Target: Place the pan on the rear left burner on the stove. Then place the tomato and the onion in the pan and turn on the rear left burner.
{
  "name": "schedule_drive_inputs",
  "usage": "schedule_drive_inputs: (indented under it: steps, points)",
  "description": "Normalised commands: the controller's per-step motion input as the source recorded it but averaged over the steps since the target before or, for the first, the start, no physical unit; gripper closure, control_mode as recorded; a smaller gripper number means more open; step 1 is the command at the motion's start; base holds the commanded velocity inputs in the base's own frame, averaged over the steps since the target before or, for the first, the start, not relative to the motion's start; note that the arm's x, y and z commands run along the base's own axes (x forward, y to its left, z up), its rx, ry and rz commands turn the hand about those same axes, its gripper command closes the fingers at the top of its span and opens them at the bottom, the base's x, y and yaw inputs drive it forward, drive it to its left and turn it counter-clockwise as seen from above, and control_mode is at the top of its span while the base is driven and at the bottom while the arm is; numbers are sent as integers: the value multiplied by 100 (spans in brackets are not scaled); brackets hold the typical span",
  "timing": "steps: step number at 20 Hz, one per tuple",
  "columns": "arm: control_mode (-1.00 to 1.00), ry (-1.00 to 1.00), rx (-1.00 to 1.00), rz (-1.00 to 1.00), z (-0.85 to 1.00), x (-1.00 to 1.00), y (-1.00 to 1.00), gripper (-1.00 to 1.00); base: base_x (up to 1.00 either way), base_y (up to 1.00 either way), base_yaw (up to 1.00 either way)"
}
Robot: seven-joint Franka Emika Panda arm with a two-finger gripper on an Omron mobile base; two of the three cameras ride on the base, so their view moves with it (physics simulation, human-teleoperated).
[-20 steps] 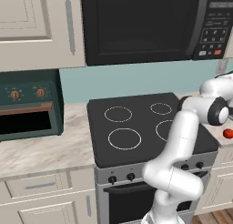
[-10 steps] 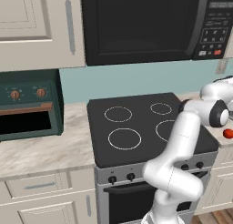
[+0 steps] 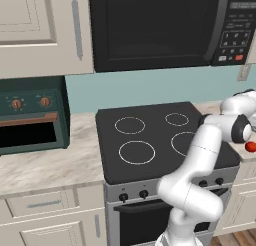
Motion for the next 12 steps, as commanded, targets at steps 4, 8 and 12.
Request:
schedule_drive_inputs:
  steps: [4, 8, 12]
  points:
    - [-100, 4, 0, 0, -27, 10, -19, -100, 0, 0, 0]
    - [-100, 3, 0, 0, -26, 12, -19, -100, 0, 0, 0]
    - [-100, 2, 0, 0, -21, 18, -18, -100, 0, 0, 0]
